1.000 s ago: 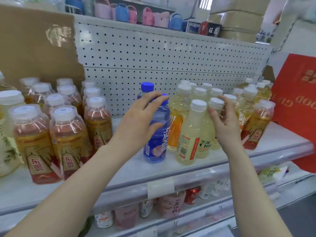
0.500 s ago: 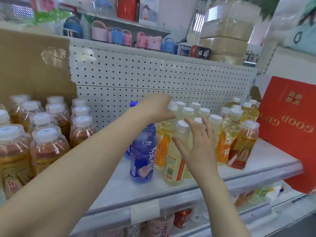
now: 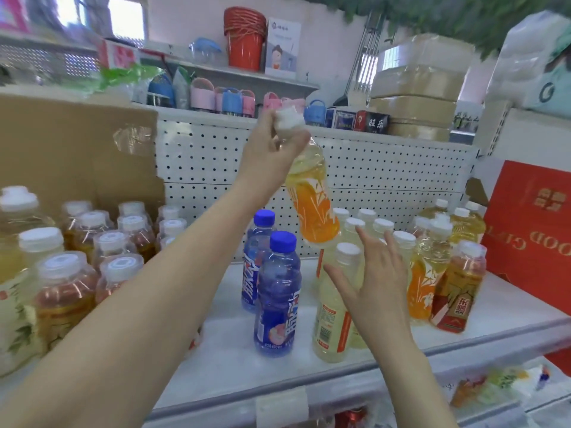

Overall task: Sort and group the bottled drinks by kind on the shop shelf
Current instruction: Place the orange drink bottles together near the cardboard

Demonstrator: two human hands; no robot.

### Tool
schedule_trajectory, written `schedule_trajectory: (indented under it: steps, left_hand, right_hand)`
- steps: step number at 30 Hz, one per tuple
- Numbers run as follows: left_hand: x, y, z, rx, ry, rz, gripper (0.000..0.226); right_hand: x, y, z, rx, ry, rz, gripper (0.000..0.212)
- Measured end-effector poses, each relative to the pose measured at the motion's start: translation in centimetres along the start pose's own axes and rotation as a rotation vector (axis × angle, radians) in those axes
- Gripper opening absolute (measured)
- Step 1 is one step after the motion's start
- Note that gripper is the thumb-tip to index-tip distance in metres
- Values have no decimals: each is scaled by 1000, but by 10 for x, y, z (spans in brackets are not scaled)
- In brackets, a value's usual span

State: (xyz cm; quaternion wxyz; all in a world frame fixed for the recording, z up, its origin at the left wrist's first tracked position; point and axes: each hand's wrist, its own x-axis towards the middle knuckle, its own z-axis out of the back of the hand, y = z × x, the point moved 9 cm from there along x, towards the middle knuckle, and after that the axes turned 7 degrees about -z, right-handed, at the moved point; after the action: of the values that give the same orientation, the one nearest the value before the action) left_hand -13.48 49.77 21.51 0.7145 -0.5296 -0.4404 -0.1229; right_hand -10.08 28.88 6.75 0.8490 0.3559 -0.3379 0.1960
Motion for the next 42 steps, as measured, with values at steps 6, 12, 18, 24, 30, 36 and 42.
schedule_trajectory:
  steps: [6,12,18,24,30,36,42]
  left_hand:
    - [1,-55,76,-481,-328,-61,36]
    - [-57,-44,123,-534,-344,70,42]
    - [-176,8,115,-472,-269,378,82]
    - [-225,25,147,-467,-313,502,93]
    - [-262,28,174,-474,-323,611,93]
    - [-297,31,185,-394,-245,627,85]
    - [-329,43,204,-258,-290,681,95]
  right_hand:
    - [-4,79,13,360,53,51,84]
    - [-72,150,-1,764,137,55,85]
    - [-141,166,-43,862,171,-52,83]
    - [-176,167,-46,778,381,4,73]
    - [-136,55,-60,558,78,-406,76]
    - [-100,33,-122,573,272,-475,79]
    - [-101,48,-109,582,221,-479,51]
